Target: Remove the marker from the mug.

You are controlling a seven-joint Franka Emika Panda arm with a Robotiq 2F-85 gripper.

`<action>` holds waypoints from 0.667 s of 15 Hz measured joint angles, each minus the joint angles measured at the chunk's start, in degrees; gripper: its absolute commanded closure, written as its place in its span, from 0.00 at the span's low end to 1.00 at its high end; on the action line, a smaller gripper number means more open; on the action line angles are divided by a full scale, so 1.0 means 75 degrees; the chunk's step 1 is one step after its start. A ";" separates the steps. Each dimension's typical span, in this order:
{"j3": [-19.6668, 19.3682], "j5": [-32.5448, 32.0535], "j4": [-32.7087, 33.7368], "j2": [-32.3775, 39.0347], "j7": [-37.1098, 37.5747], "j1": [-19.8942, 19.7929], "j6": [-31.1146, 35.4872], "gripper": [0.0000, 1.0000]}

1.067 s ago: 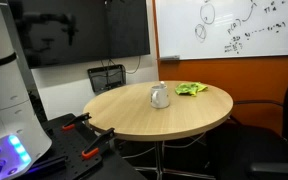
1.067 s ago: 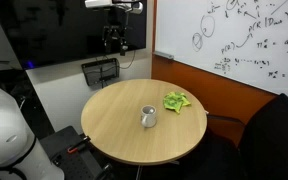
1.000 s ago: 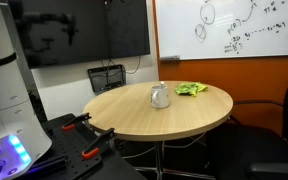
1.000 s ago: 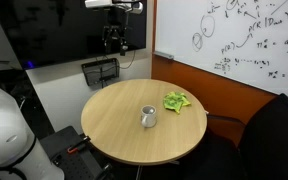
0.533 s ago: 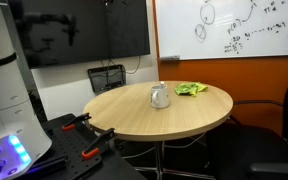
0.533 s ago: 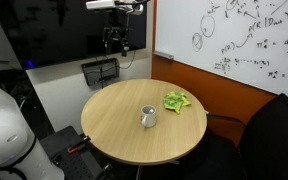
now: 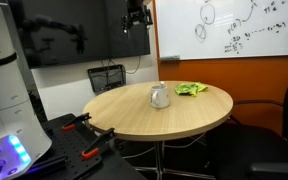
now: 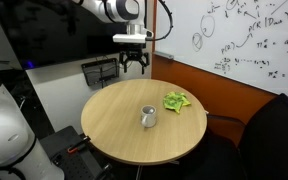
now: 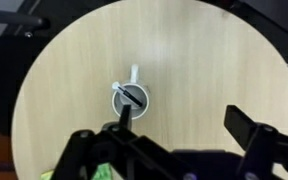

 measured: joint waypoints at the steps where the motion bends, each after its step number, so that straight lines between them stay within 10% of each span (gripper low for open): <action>1: 0.0007 -0.0112 0.0004 0.0333 -0.0350 0.0001 0.0297 0.00; 10: 0.0118 -0.0754 0.0246 0.1638 -0.1632 -0.0010 0.0926 0.00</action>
